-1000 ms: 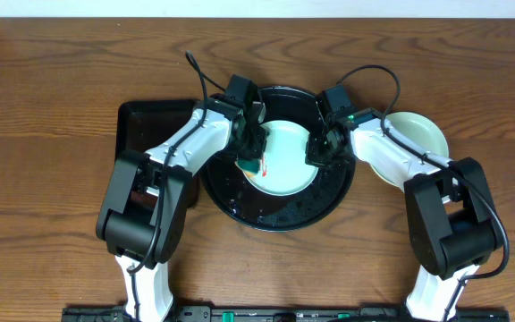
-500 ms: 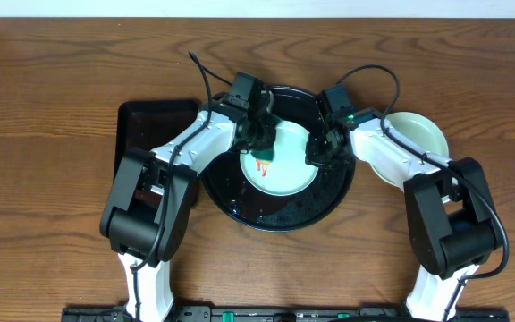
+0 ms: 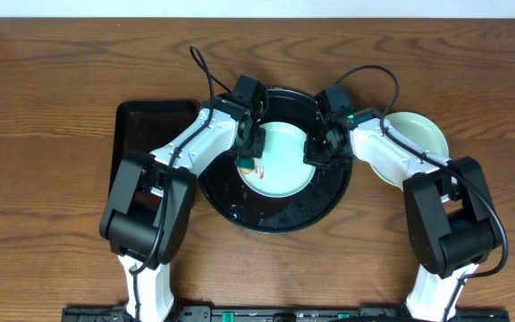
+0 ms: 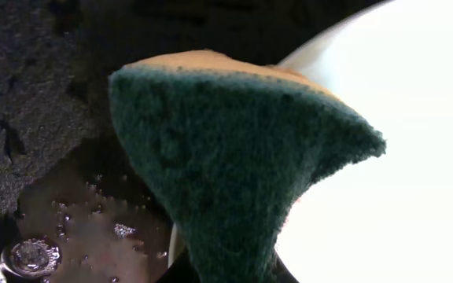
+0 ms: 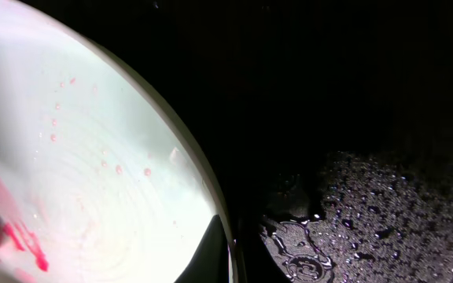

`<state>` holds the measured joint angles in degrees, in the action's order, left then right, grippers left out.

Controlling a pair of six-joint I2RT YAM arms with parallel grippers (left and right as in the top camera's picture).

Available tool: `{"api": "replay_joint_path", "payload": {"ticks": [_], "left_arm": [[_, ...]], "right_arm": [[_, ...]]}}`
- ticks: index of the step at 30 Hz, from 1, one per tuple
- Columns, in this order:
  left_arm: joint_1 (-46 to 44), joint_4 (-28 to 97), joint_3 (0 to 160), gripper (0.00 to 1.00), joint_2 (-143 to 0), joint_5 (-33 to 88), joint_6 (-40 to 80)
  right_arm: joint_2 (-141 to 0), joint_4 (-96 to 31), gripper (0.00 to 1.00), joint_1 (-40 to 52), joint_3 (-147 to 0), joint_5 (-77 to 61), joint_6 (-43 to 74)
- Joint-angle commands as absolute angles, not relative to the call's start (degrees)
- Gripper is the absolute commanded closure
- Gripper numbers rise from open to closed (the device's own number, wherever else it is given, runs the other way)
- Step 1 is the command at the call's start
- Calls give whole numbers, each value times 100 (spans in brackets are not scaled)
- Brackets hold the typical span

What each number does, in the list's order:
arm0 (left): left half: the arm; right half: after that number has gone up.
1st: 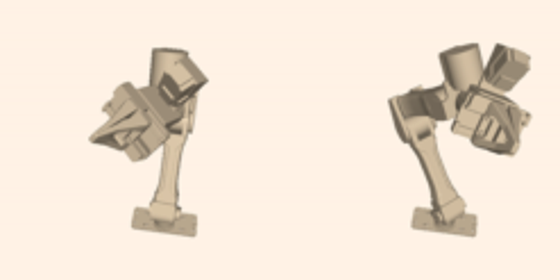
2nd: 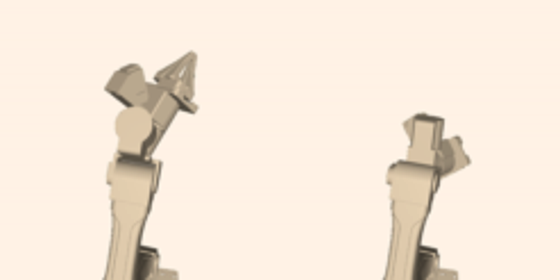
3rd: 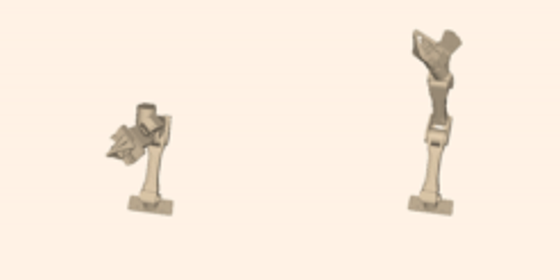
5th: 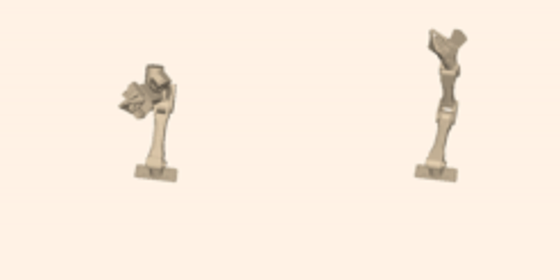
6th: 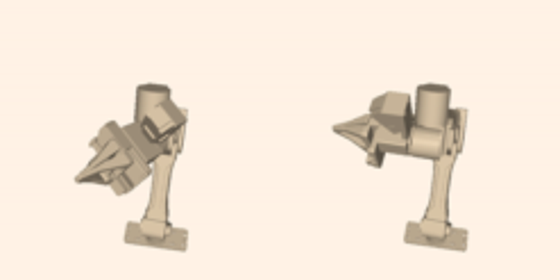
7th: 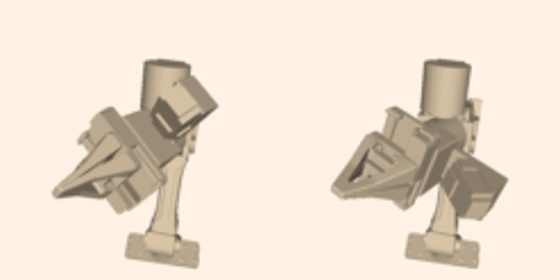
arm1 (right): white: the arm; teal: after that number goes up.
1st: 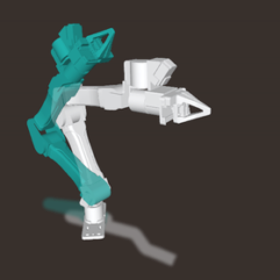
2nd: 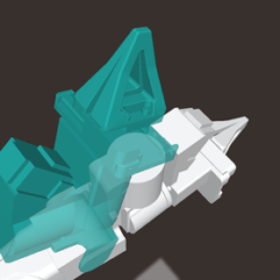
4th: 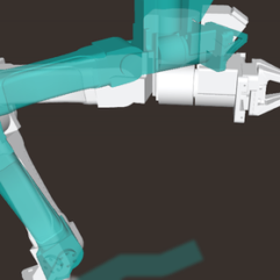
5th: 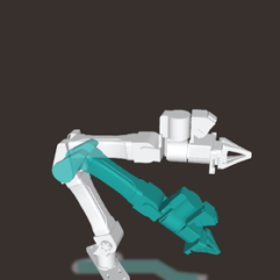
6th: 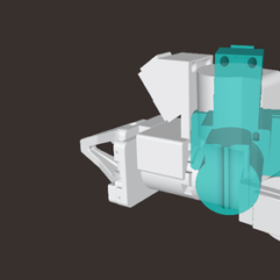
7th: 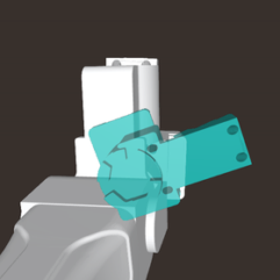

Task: Clean dirty plates on tray and stack at the side
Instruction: 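Scrub the last pale green plate with the sponge while the right gripper holds it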

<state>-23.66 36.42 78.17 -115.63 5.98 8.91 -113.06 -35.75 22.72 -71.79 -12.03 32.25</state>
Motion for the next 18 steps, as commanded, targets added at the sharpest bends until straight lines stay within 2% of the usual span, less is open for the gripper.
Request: {"api": "replay_joint_path", "payload": {"ticks": [1,11,18], "left_arm": [[-2246,3955,7620,93,-11660,427,491],[-1863,3988,7620,93,-11660,517,493],[-1841,4112,7620,93,-11660,2703,-150]], "right_arm": [[-11546,-3343,99,2329,-6989,-1761,3208],[-11546,-3059,99,1890,-6702,-2512,2853],[-11546,-3037,99,1942,-6702,-2515,2818]]}}
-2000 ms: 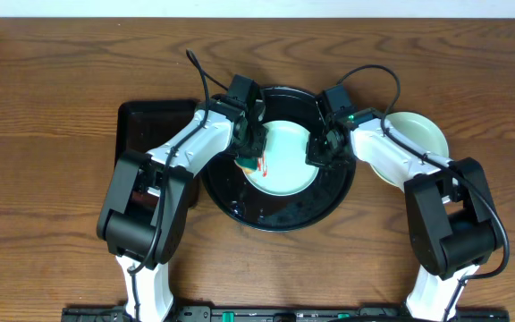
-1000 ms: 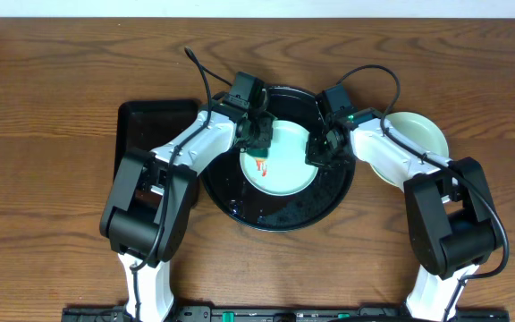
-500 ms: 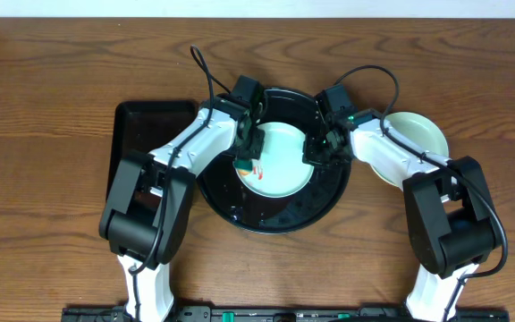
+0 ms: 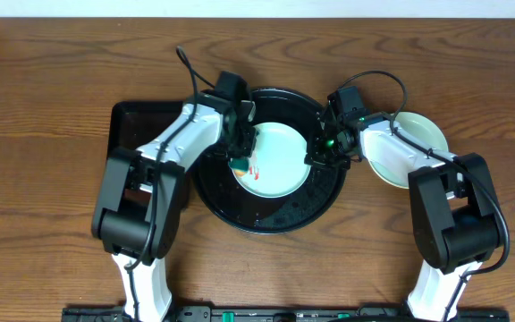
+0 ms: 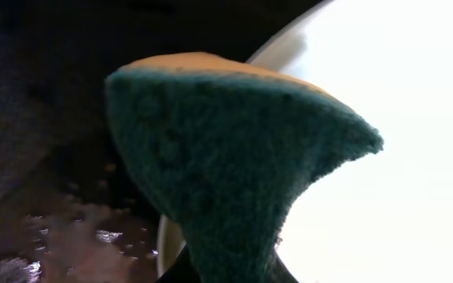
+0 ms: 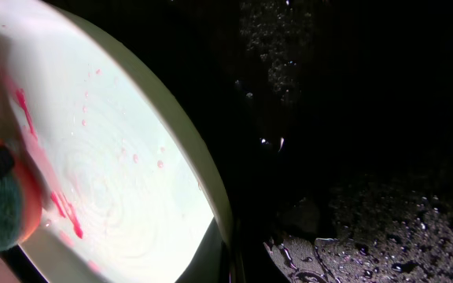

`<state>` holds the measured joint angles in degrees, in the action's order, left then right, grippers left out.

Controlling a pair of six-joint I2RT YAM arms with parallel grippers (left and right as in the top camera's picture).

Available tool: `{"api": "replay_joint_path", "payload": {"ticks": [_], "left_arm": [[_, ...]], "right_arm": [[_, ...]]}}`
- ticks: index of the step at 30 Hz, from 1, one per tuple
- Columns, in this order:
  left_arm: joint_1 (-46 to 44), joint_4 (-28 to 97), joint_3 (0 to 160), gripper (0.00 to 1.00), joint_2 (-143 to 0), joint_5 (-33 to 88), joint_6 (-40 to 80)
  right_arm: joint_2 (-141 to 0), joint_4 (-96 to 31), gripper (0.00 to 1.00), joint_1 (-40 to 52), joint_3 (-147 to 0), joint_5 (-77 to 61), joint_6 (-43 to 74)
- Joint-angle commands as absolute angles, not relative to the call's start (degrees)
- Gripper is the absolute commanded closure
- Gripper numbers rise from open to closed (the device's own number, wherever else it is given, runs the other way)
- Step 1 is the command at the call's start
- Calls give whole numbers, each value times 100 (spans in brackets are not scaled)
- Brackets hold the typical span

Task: Clean dirty plates on tray and stack at the side
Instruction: 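Scrub the last pale green plate with the sponge while the right gripper holds it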

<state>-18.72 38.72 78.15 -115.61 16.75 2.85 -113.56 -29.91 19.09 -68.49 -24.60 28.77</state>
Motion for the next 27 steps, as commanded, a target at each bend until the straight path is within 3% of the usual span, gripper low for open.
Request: {"api": "replay_joint_path", "payload": {"ticks": [1,7,13,19,23,27], "left_arm": [[-1872,4112,7620,92,-11660,2880,-150],[-2117,4066,7620,93,-11660,2825,-91],[-2211,3695,7620,93,-11660,421,1806],[-2211,2987,7620,93,-11660,-1041,2585],[-2211,2818,7620,92,-11660,-869,2578],[-2211,3188,7620,93,-11660,183,2034]], "right_arm": [[-11546,-3030,99,1957,-6702,-2512,2818],[-11546,-2926,99,2014,-6702,-2556,2823],[-11546,-2910,99,2036,-6702,-2558,2823],[-11546,-2912,99,2071,-6700,-2458,2716],[-11546,-2884,99,2178,-6700,-2309,2716],[-11546,-2867,99,2283,-6700,-2270,2716]]}}
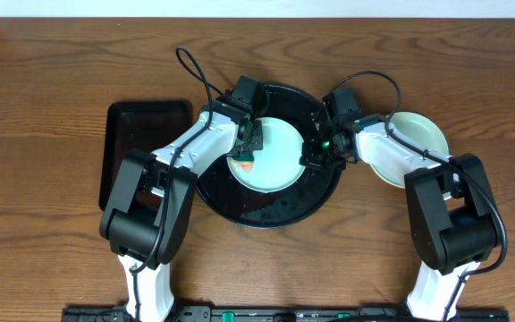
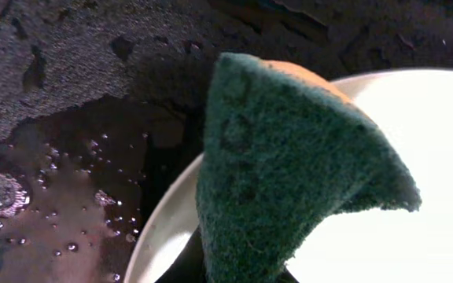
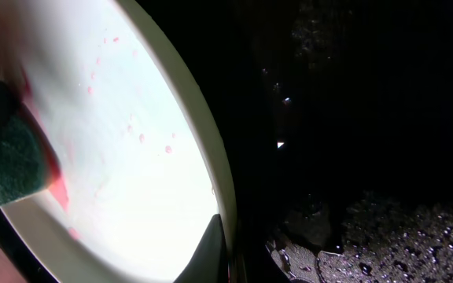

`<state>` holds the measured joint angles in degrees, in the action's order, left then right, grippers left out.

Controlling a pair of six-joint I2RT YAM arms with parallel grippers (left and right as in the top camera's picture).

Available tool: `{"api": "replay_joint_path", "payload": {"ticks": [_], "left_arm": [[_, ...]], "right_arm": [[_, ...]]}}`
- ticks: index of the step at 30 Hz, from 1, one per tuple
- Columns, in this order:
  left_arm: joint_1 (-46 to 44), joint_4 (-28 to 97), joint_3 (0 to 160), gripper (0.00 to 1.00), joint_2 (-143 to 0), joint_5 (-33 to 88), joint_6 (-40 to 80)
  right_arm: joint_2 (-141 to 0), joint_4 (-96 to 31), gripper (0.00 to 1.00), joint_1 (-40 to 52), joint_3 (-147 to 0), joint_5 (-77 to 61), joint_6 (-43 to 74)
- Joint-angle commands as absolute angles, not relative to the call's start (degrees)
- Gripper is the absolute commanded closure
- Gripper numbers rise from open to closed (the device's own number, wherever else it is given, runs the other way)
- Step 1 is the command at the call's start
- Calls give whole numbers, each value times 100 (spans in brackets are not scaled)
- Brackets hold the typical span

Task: Clean dirty plates on tray and stack at the side
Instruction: 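Scrub the last pale green plate with the sponge while the right gripper holds it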

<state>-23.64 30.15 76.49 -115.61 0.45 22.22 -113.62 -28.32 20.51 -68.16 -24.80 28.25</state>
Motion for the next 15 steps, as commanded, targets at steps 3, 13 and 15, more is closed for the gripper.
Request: {"api": "replay_joint_path", "payload": {"ticks": [3,13,15], "left_arm": [[-2211,3607,7620,92,-11660,956,1549],[-2211,3669,7620,93,-11660,2355,325],[-2211,3428,7620,93,-11660,2353,325]], "right_arm": [[-11546,-2847,99,2298,-6700,-2255,2720],[-11546,-2849,99,2298,-6700,-2252,2773],[-11546,-2849,99,2298,-6700,-2252,2781]]}}
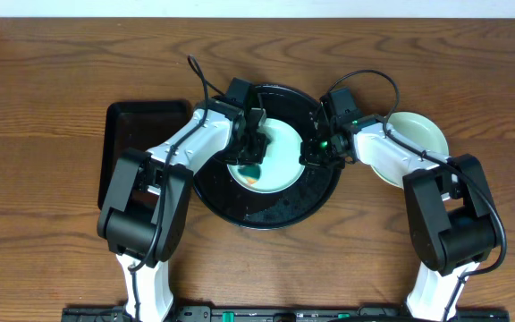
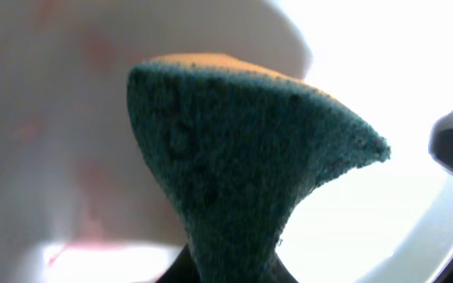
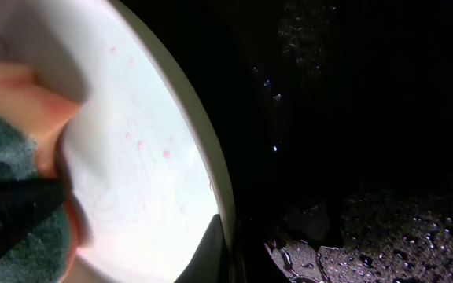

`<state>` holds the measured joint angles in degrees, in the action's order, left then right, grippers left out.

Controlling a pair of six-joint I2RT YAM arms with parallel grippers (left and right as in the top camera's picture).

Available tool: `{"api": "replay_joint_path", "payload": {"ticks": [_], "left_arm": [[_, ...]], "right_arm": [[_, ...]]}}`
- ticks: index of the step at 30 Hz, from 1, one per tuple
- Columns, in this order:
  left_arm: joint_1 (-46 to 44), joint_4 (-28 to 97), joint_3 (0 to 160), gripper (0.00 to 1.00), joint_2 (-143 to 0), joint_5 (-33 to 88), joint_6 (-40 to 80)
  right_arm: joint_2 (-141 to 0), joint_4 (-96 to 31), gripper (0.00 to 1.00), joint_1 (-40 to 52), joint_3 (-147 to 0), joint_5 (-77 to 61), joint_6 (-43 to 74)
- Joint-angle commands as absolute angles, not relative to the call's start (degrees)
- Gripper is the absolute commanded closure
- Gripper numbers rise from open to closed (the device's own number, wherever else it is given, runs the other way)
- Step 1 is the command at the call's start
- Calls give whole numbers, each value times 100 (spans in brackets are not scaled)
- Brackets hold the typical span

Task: Clean dirty plates on tray and stack at the side
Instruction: 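Scrub the last pale green plate with the sponge while the right gripper holds it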

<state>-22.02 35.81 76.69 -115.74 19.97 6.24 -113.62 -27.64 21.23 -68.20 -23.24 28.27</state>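
A pale green plate (image 1: 275, 156) lies in the round black tray (image 1: 271, 210), with faint pink spots (image 3: 140, 145) on its surface. My left gripper (image 1: 254, 150) is shut on a green and orange sponge (image 2: 242, 157), which presses on the plate's left half. My right gripper (image 1: 312, 152) is shut on the plate's right rim (image 3: 215, 177). A second pale plate (image 1: 414, 143) rests on the table to the right of the tray.
A rectangular black tray (image 1: 137, 148) lies at the left on the wooden table (image 1: 52, 98). The round tray's floor is wet, with water drops (image 3: 352, 251). Both arms' cables arch over the tray's far side.
The sponge has moved from the plate's left rim further onto the plate. Less red smear shows on the plate. My right gripper keeps its hold on the rim.
The sponge was at the plate's left edge beside a red smear, with my right gripper holding the right rim. It stayed at the left rim over the two later moments while the smear shrank. Now it sits further in, and only faint pink spots show.
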Motion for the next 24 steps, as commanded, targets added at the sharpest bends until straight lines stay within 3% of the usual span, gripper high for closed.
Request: {"api": "replay_joint_path", "payload": {"ticks": [1,5,12,24], "left_arm": [[-2211,3297,7620,93,-11660,2333,327],[-2211,2773,7620,93,-11660,2043,373],[-2211,2781,7618,92,-11660,322,875],[-2222,3817,7618,93,-11660,805,884]], "right_arm": [[-11546,-2849,99,2298,-6700,-2252,2779],[-11546,-2853,99,2298,-6700,-2250,2779],[-11546,-2869,99,2298,-6700,-2250,2779],[-11546,-2867,99,2298,-6700,-2250,2779]]}}
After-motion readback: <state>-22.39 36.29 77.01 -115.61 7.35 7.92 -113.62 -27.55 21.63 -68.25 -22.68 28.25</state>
